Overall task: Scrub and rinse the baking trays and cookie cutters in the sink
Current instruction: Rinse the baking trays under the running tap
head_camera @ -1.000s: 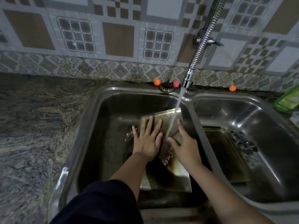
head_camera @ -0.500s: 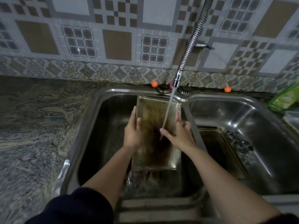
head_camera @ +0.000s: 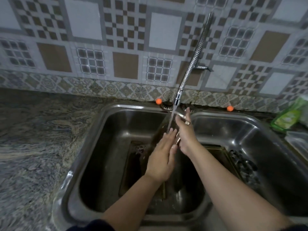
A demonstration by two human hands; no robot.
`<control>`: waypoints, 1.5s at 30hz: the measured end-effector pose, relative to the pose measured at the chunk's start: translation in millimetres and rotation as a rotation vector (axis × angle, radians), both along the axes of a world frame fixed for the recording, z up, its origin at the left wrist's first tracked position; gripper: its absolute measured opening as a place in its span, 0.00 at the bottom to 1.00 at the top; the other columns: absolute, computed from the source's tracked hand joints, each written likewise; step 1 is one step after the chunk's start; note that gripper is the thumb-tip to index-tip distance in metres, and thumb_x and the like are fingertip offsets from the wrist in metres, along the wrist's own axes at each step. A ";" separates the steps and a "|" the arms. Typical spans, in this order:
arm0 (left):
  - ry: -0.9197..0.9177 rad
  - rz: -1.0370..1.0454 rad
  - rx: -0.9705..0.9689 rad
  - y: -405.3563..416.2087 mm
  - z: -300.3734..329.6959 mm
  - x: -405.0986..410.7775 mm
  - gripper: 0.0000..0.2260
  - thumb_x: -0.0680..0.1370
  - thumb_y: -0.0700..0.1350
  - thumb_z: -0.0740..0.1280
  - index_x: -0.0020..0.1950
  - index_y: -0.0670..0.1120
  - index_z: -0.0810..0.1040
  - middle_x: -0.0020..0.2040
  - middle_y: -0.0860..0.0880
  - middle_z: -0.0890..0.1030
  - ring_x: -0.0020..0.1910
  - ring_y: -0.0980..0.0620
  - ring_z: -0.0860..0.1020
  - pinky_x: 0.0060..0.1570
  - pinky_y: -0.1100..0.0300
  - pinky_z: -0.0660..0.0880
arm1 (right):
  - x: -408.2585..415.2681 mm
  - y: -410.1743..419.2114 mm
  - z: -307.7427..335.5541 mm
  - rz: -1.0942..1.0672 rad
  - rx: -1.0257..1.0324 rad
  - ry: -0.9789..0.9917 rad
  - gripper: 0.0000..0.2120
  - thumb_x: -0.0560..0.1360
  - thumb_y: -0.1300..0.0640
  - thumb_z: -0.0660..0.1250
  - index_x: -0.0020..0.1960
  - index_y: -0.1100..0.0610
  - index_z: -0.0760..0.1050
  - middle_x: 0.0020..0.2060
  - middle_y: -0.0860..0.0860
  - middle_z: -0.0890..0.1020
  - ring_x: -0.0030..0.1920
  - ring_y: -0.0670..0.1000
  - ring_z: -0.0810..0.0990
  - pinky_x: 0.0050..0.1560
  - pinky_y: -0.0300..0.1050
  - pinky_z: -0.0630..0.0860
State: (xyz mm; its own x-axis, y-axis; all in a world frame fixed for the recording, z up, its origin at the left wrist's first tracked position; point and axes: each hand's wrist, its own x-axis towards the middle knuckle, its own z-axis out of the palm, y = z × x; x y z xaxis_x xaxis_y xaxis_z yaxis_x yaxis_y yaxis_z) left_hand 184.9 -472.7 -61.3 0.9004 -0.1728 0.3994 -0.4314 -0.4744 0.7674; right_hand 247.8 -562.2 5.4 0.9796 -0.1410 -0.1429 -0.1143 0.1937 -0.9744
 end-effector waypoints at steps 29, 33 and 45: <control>0.667 0.007 -0.033 56.6 -17.6 23.8 0.28 0.79 0.66 0.43 0.77 0.60 0.45 0.79 0.58 0.44 0.77 0.55 0.41 0.74 0.42 0.39 | -18.0 -8.0 12.0 -0.131 0.148 -0.229 0.30 0.77 0.47 0.64 0.74 0.36 0.56 0.76 0.50 0.62 0.74 0.53 0.63 0.72 0.62 0.60; 0.359 -0.050 0.146 37.4 -1.0 9.5 0.29 0.79 0.65 0.51 0.77 0.61 0.46 0.78 0.58 0.49 0.77 0.56 0.46 0.74 0.44 0.39 | -0.8 -35.9 32.5 -0.251 0.180 -0.238 0.30 0.76 0.47 0.64 0.74 0.37 0.57 0.74 0.49 0.64 0.73 0.52 0.64 0.72 0.62 0.60; -0.455 0.194 0.303 -49.9 81.6 31.5 0.38 0.77 0.37 0.64 0.75 0.64 0.48 0.68 0.52 0.73 0.46 0.43 0.82 0.30 0.50 0.78 | 6.0 -123.0 112.6 -0.022 -0.005 -0.299 0.51 0.61 0.32 0.72 0.77 0.47 0.55 0.68 0.52 0.73 0.66 0.54 0.74 0.62 0.54 0.74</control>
State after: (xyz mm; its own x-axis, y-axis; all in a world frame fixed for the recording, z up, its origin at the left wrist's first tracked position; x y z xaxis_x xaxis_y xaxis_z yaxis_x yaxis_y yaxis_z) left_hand 216.4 -522.6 20.3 0.6765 -0.1884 0.7119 -0.5690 -0.7474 0.3429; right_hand 253.8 -685.2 118.0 0.9748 -0.1627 0.1528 0.1826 0.1876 -0.9651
